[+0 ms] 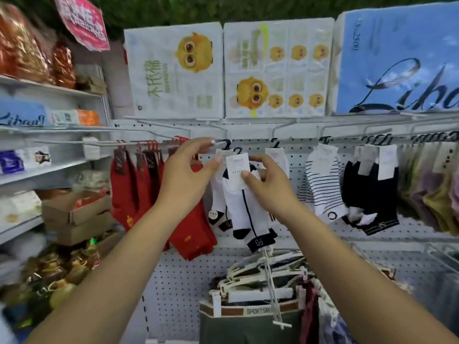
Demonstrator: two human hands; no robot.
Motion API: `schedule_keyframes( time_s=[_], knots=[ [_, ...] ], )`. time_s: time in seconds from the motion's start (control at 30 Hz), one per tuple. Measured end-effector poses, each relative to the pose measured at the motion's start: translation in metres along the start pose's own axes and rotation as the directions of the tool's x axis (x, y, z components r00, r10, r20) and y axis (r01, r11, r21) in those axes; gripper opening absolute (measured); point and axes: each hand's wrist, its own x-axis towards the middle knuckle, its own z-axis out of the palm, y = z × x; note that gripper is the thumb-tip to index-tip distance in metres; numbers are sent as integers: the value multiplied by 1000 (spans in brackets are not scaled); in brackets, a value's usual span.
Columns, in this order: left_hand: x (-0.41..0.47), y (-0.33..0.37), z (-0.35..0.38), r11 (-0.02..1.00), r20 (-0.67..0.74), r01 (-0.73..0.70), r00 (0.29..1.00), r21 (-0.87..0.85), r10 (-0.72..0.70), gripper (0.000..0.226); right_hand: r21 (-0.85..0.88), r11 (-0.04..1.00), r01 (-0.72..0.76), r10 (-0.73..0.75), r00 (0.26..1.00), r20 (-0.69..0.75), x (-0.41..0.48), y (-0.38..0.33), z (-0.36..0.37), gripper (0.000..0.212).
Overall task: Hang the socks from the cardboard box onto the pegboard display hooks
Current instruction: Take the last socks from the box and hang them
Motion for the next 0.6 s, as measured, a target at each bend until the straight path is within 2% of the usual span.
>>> schedule_keyframes(
  time_s=[0.27, 0.43, 0.6],
  knots=[
    [18, -10, -1, 991, 1, -121, 993, -51, 122, 15, -67, 987, 143, -148, 987, -64, 27, 6, 23, 43],
    [20, -11, -3, 990, 12, -137, 990, -35, 137, 14, -32, 987, 155, -157, 983, -91, 31, 5, 31, 49],
    [19, -8, -4, 989, 18, -144, 989, -38, 145, 14, -70, 986, 155, -157, 987, -29, 35, 8, 39, 49]
  ],
)
